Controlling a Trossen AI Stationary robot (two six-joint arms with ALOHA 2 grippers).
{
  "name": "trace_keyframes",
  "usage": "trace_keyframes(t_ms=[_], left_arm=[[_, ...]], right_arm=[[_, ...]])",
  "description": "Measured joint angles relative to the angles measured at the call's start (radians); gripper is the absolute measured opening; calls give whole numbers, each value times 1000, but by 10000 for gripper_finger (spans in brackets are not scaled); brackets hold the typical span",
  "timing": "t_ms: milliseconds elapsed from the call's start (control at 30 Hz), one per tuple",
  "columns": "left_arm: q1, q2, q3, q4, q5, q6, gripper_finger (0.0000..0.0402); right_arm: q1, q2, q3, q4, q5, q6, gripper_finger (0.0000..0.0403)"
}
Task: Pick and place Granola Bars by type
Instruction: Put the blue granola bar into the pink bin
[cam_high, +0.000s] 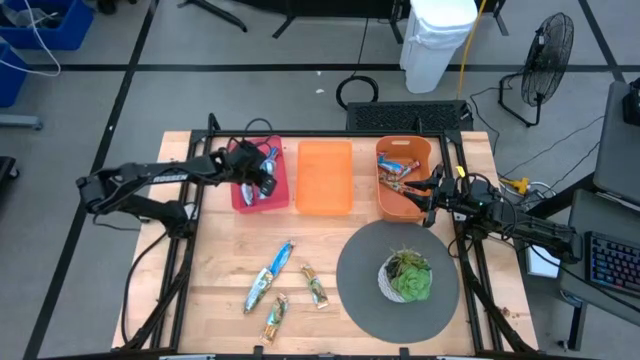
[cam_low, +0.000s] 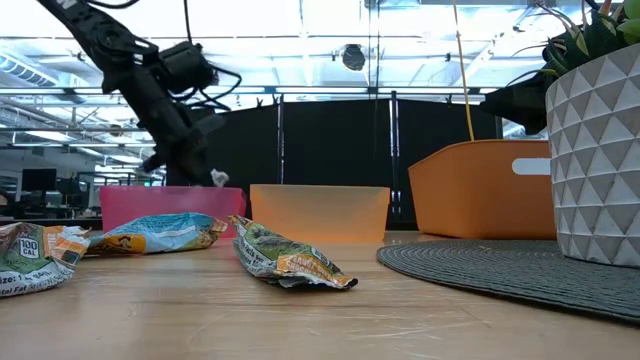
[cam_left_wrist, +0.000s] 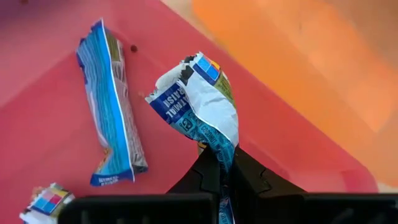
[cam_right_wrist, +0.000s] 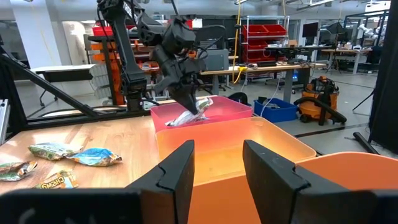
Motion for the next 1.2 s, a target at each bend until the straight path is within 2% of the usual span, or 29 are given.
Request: trace_keyframes(t_ms=[333,433,667,933,1100,1200], left_arm=[[-1,27,0,12,1,-7,16],[-1,27,0,12,18,-7,23],[-5,27,0,20,55,-10,13],[-5,27,0,63,88,-27,94],[-5,23,0,65,90,-33,125],[-8,-3,0,69,179,-43,131]], right_arm=[[0,0,0,0,0,0,128],[0,0,0,0,0,0,128],[0,0,0,0,0,0,128],[0,0,0,0,0,0,128],[0,0,0,0,0,0,128],[0,0,0,0,0,0,128]])
